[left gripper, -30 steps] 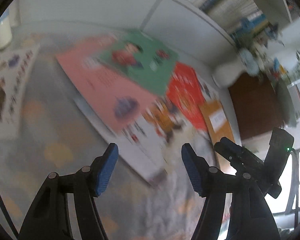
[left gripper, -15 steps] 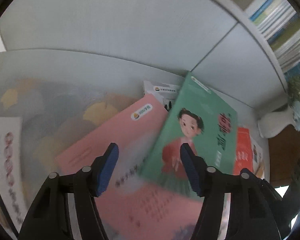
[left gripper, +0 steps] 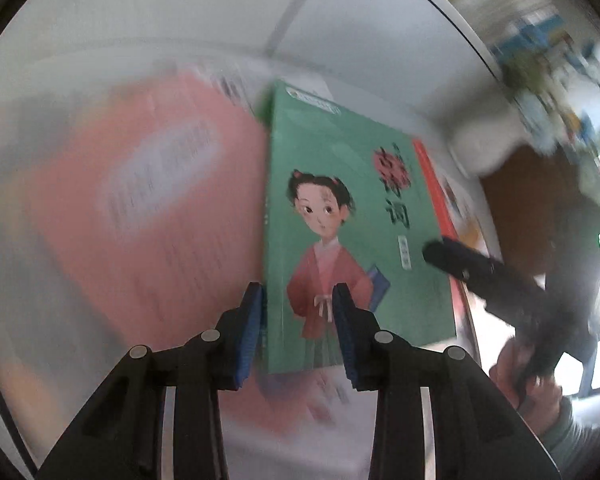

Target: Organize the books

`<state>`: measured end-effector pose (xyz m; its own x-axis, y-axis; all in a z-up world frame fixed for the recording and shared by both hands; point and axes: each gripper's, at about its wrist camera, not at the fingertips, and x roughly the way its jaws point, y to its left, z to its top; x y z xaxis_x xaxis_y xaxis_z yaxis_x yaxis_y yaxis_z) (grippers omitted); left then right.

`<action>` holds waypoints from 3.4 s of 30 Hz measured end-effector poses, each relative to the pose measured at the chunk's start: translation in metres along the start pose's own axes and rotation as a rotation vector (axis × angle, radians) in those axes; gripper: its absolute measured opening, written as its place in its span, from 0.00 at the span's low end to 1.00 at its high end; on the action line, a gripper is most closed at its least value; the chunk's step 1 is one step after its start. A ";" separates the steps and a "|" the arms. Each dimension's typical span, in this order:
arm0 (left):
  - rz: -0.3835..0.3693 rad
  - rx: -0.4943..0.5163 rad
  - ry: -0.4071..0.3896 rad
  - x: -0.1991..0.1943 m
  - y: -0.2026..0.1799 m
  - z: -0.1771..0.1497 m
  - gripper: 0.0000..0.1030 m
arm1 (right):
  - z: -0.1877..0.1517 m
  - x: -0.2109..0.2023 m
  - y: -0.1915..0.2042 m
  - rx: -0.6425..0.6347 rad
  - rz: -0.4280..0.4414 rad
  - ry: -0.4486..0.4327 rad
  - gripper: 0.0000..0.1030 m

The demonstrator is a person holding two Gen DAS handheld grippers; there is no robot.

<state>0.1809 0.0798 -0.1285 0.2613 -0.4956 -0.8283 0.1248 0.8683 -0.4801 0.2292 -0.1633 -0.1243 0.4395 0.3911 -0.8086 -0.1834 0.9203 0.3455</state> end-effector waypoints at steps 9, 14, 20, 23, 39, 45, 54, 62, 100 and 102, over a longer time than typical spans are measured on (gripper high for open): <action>-0.040 0.021 0.177 -0.007 -0.043 -0.145 0.30 | -0.145 -0.072 -0.022 -0.018 -0.064 0.136 0.47; 0.035 -0.071 0.092 -0.021 -0.044 -0.169 0.31 | -0.196 -0.097 -0.029 -0.024 -0.087 0.158 0.46; 0.057 -0.149 0.004 -0.018 -0.040 -0.174 0.34 | -0.222 -0.107 -0.026 -0.061 -0.050 0.157 0.38; 0.010 -0.148 0.021 -0.020 -0.044 -0.173 0.34 | -0.228 -0.104 -0.019 -0.062 -0.017 0.147 0.36; -0.148 -0.184 -0.001 0.008 -0.084 -0.177 0.12 | -0.238 -0.109 -0.030 -0.100 0.042 0.115 0.37; -0.368 -0.292 -0.040 -0.014 -0.076 -0.168 0.11 | -0.238 -0.121 -0.058 0.022 0.182 0.196 0.53; -0.606 -0.495 0.014 0.003 -0.067 -0.174 0.11 | -0.247 -0.107 -0.094 0.333 0.541 0.210 0.67; -0.524 -0.482 0.028 0.002 -0.058 -0.177 0.09 | -0.228 -0.086 -0.109 0.493 0.636 0.170 0.34; -0.158 -0.250 -0.321 -0.220 0.171 -0.099 0.12 | -0.095 -0.048 0.321 -0.569 0.170 -0.221 0.27; -0.137 -0.273 -0.320 -0.215 0.196 -0.096 0.12 | -0.090 -0.022 0.338 -0.540 0.180 -0.188 0.28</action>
<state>0.0578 0.3546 -0.0725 0.5489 -0.5366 -0.6410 -0.0675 0.7359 -0.6738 0.0787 0.1396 -0.0326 0.4995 0.5790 -0.6444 -0.6686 0.7307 0.1383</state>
